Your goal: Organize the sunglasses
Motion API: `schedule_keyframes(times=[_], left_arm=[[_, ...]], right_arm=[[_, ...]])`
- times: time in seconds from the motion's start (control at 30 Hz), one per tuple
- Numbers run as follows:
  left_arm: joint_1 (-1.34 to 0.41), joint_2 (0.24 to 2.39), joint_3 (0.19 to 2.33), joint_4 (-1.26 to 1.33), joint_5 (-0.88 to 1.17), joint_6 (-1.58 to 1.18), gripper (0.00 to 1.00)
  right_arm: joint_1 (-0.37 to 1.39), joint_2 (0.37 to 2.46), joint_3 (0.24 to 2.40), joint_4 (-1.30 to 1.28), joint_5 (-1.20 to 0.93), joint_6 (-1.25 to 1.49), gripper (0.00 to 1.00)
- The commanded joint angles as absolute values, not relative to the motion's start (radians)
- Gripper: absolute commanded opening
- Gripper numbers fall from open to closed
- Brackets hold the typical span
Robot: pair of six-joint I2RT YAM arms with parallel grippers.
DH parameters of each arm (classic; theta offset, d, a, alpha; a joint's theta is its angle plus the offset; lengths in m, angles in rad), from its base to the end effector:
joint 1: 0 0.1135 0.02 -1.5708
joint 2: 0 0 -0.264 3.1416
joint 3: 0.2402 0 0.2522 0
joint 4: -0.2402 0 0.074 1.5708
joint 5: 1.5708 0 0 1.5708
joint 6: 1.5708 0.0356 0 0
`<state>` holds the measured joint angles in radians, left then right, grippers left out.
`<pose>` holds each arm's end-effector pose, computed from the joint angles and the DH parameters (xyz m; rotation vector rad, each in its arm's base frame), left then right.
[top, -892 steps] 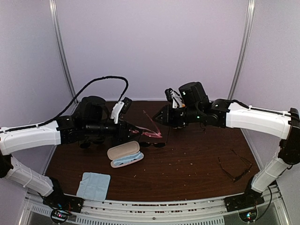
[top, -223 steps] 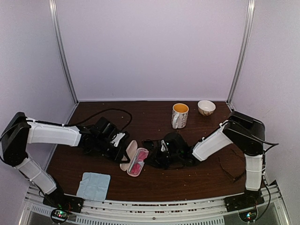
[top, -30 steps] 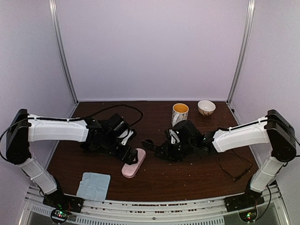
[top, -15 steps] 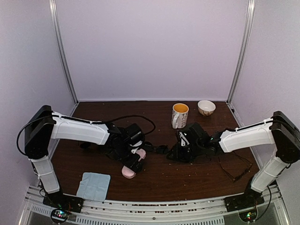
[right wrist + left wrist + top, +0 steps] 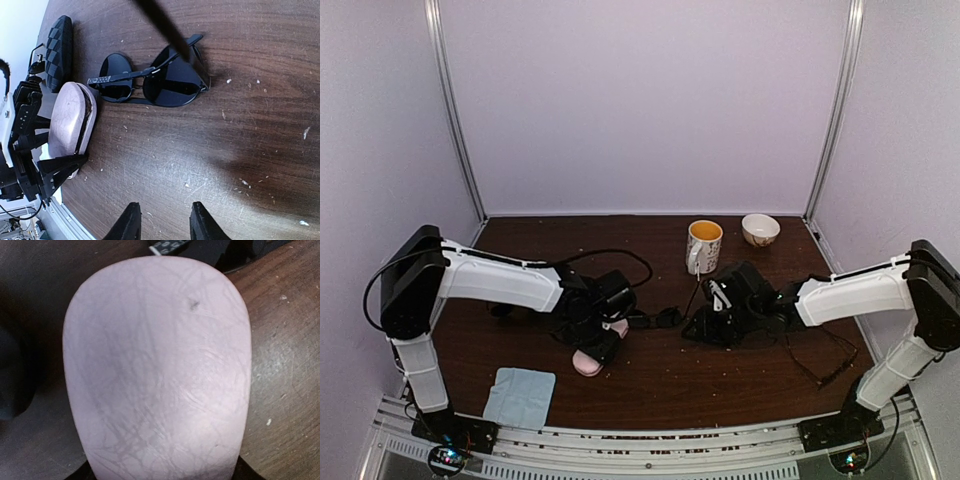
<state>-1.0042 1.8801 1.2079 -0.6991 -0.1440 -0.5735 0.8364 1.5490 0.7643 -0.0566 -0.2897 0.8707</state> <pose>0.1927 -0.2934 0.1523 0.5990 2.8363 -0.0585 0.1949 0.2310 0.1662 -0.1035 2.6875 1.0302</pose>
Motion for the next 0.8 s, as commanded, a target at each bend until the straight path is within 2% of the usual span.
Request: schedule_keyframes(times=[0.0, 0.17, 0.37, 0.5, 0.77], left_arm=[[-1.002, 1.776, 1.202, -0.768, -0.238, -0.597, 0.52], [-0.987, 1.623, 1.190, -0.831, -0.280, -0.583, 0.53], [-0.849, 1.540, 1.239, -0.820, -0.224, -0.508, 0.53], [-0.778, 1.674, 1.423, -0.802, -0.201, -0.480, 0.53], [-0.741, 2.131, 1.927, -0.836, -0.174, -0.573, 0.52]], right_arm=[[0.826, 1.497, 0.764, -0.058, -0.266, 0.846, 0.35], [0.813, 1.479, 0.777, -0.095, -0.240, 0.821, 0.36], [0.792, 1.476, 0.795, -0.116, -0.236, 0.799, 0.36], [0.782, 1.474, 0.808, -0.137, -0.227, 0.785, 0.36], [0.775, 1.410, 0.782, -0.170, -0.199, 0.786, 0.37]])
